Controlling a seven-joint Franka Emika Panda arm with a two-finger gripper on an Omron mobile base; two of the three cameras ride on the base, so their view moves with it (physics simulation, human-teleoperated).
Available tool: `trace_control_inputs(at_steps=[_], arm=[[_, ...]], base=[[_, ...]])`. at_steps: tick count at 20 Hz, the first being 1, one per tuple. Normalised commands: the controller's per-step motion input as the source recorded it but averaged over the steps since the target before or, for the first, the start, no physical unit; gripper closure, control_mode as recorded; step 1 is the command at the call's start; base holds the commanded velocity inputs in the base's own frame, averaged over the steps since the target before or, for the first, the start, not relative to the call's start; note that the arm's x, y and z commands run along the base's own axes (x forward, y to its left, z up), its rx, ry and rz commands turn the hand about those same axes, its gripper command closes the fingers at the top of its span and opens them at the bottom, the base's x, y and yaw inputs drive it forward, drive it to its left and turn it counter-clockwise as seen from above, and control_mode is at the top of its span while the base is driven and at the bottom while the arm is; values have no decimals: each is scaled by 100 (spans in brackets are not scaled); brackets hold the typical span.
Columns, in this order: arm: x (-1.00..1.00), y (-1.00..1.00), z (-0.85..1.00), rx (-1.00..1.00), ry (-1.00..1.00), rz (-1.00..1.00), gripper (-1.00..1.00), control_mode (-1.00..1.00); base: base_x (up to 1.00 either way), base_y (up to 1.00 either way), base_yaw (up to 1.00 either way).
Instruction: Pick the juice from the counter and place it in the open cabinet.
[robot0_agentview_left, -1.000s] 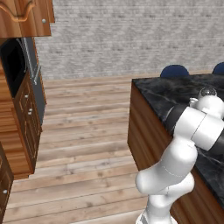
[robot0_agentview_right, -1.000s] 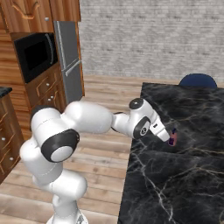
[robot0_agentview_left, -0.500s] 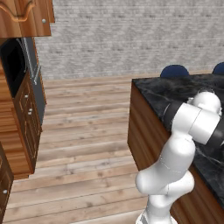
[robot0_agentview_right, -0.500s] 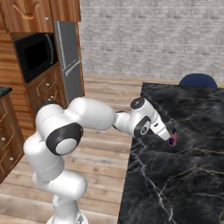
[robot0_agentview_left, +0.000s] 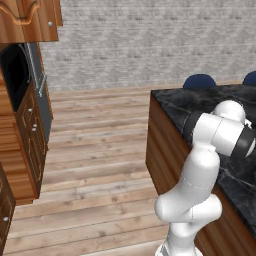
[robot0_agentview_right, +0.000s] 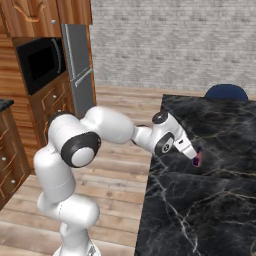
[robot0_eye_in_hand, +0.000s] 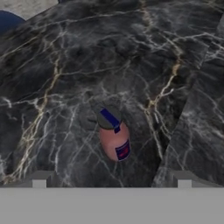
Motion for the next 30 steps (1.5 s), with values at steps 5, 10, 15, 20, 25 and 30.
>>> trace_control_inputs(at_steps=[5, 10, 15, 20, 25, 30], arm=[[5, -29, -11, 0, 0, 0, -100, -100], [14, -23, -16, 0, 0, 0, -100, -100], [16, -19, -17, 0, 0, 0, -100, -100], [16, -7, -18, 0, 0, 0, -100, -100], [17, -2, -18, 0, 0, 0, -100, -100], [19, -10, -17, 0, 0, 0, -100, -100]], base=[[0, 0, 0], [0, 0, 0], [0, 0, 0], [0, 0, 0], [0, 0, 0], [0, 0, 0]])
